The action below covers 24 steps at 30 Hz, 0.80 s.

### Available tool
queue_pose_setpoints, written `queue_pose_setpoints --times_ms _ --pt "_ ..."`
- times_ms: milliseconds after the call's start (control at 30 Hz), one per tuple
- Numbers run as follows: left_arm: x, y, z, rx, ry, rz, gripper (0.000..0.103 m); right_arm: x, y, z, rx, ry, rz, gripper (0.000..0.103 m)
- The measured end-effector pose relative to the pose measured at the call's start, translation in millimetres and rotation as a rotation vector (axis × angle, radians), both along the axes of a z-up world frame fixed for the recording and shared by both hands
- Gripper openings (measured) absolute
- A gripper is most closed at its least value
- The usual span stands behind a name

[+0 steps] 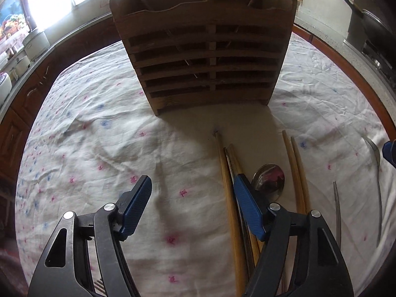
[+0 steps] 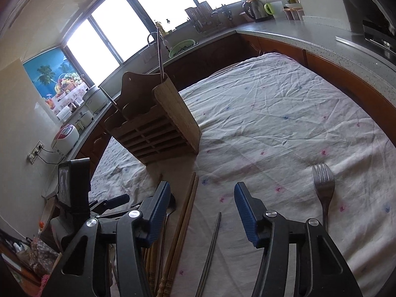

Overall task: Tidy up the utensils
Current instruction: 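Grasp a wooden chopstick with left tool while right tool grasps another wooden chopstick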

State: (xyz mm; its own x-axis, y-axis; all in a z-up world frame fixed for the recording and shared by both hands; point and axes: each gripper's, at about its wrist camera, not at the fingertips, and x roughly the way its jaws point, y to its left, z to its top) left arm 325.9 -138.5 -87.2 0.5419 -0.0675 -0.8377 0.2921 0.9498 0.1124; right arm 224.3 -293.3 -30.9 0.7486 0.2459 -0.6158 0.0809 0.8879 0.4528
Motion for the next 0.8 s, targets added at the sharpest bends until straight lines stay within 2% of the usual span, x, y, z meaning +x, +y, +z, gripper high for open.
queue_pose_setpoints --times_ms 100,133,233,400,500,633,700,800 --pt "-1 9 -2 0.061 -0.009 0.016 0.07 8 1 -3 -0.006 0.007 0.008 0.055" --pt "-2 16 -5 0.056 0.007 0.017 0.07 10 2 -3 -0.007 0.009 0.015 0.055" --pt "-5 50 -3 -0.052 0.059 0.049 0.068 18 11 -7 -0.018 0.016 0.043 0.052" --pt "-1 84 14 -0.228 0.083 0.078 0.067 37 32 -21 -0.072 0.071 0.102 0.029" --pt "8 79 17 -0.201 0.081 0.071 0.067 52 44 -32 -0.115 0.11 0.134 0.021" --pt "24 65 4 -0.174 0.121 0.069 0.067 69 56 -46 -0.189 0.161 0.154 0.016" --pt "27 61 -3 -0.157 0.134 0.069 0.063 74 58 -52 -0.202 0.178 0.159 0.013" --pt "26 51 -5 -0.113 0.097 0.051 0.06 77 60 -52 -0.237 0.18 0.157 0.012"
